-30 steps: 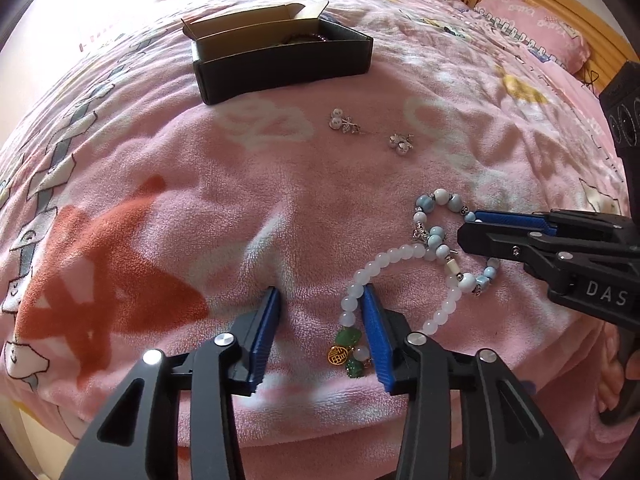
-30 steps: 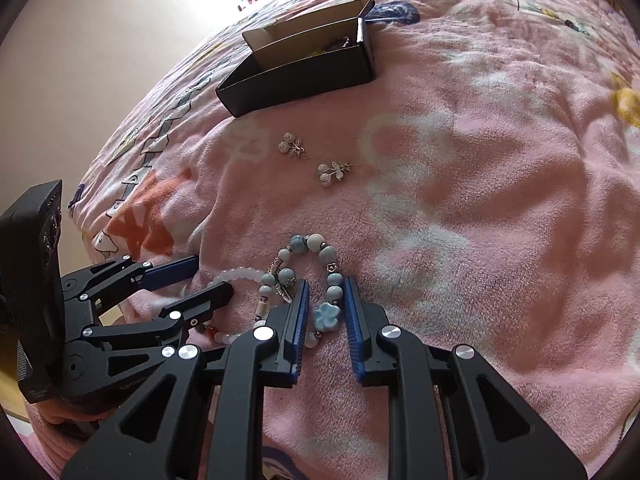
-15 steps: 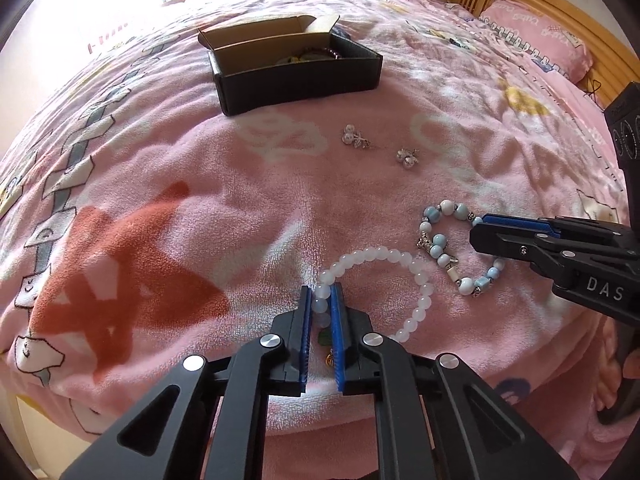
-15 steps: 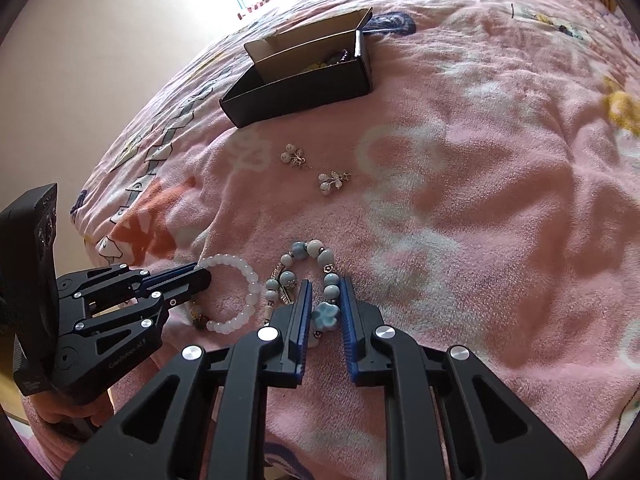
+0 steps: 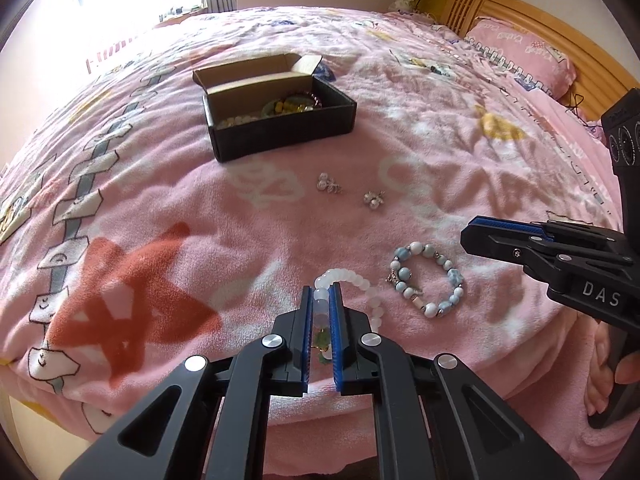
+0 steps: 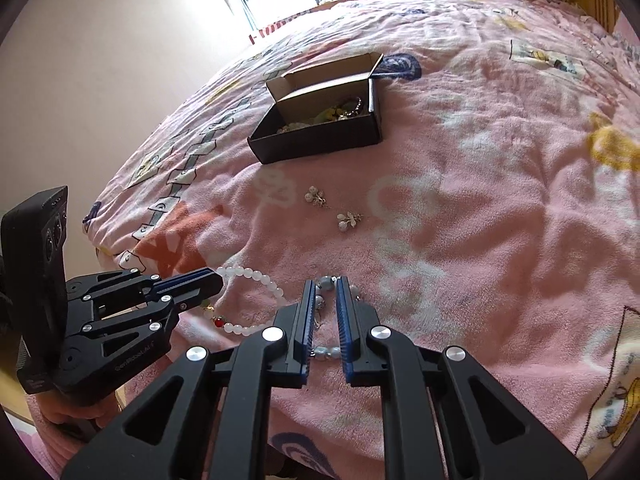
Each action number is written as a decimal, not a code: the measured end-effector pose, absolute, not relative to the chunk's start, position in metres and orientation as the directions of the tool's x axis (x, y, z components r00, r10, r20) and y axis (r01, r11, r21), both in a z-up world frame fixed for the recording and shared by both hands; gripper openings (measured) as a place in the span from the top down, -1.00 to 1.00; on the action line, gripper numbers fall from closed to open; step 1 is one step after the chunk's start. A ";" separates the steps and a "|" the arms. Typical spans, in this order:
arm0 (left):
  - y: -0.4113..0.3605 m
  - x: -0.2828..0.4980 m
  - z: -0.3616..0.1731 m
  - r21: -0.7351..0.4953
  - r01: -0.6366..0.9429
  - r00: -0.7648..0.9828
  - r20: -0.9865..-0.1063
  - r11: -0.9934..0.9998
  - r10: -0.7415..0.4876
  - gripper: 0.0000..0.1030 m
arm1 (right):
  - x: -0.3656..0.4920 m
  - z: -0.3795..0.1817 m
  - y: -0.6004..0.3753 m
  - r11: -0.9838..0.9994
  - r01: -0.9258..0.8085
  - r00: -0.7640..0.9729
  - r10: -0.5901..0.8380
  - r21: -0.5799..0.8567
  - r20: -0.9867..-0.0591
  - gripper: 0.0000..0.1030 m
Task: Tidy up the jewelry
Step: 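Lift the white bracelet with the left tool and carry it over the black box, then open the left tool over the box while the right tool releases the light-blue bracelet, then close the right tool on the white flower earrings on the bed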
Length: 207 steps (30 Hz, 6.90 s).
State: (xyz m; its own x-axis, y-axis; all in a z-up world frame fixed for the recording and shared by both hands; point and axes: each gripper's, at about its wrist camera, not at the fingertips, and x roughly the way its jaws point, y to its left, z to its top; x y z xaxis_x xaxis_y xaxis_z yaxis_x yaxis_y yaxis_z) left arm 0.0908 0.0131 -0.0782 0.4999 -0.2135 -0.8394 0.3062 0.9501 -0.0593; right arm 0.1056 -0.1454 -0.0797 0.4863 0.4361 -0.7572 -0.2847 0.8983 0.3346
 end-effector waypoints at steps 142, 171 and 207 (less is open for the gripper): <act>0.032 0.182 0.006 -0.092 0.276 0.640 -0.725 0.957 -0.254 0.07 | 0.191 -0.021 -0.136 0.917 -0.322 0.607 0.392 0.237 -0.691 0.52; -0.002 0.203 -0.105 -0.142 0.316 0.415 -0.868 0.938 -0.272 -0.11 | 0.188 -0.133 -0.122 0.912 -0.283 0.461 0.400 0.296 -0.792 0.40; 0.021 0.186 -0.106 -0.124 0.265 0.464 -0.853 0.956 -0.239 0.74 | 0.176 -0.121 -0.117 0.933 -0.273 0.520 0.348 0.234 -0.780 0.57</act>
State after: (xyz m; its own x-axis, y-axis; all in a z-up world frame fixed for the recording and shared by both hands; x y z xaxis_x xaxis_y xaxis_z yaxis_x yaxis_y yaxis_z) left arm 0.1861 0.0214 -0.1056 0.4638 -0.2388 -0.8532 0.2650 0.9563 -0.1236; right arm 0.1759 -0.1175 -0.1206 0.5204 0.3480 -0.7798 -0.2730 0.9331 0.2342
